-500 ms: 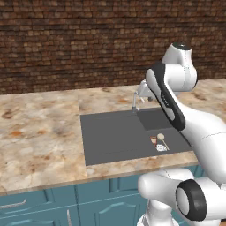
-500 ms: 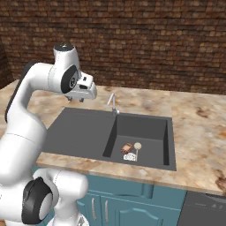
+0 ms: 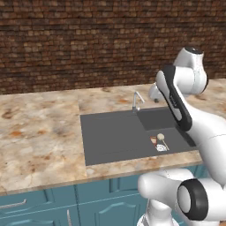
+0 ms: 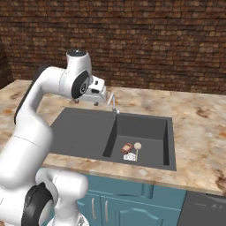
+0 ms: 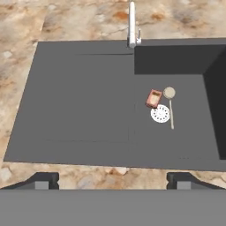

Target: Pick up the dish brush and bar soap from the sink, and place them back in the cabinet, and close the cabinet door.

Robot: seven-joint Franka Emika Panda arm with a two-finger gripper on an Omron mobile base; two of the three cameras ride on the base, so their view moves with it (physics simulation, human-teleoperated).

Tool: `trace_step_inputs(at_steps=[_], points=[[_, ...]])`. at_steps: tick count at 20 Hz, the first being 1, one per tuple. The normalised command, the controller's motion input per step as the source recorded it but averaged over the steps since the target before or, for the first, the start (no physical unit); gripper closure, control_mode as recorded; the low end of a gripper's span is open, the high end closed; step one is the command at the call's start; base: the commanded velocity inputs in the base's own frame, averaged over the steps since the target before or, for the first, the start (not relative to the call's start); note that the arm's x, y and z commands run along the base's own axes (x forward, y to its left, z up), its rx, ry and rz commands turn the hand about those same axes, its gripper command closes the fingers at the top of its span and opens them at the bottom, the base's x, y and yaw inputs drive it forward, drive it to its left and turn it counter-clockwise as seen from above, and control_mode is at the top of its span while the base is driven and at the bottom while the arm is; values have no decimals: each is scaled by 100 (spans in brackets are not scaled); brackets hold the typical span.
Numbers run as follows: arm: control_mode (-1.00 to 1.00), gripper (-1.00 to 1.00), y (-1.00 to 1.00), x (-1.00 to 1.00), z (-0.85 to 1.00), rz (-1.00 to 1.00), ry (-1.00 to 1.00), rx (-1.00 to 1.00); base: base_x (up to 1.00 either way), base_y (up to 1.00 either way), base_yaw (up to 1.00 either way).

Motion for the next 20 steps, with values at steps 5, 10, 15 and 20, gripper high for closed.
trace_step_inputs(at_steps=[5,10,15,20], points=[[-100,-100,-84,0,-14,0,0,0,0,0,0],[-100,-100,-81,0,-20,0,0,0,0,0,0],[-100,-100,-69,0,-29,0,0,0,0,0,0],[-100,-100,-54,1,-38,0,0,-2,0,0,0]])
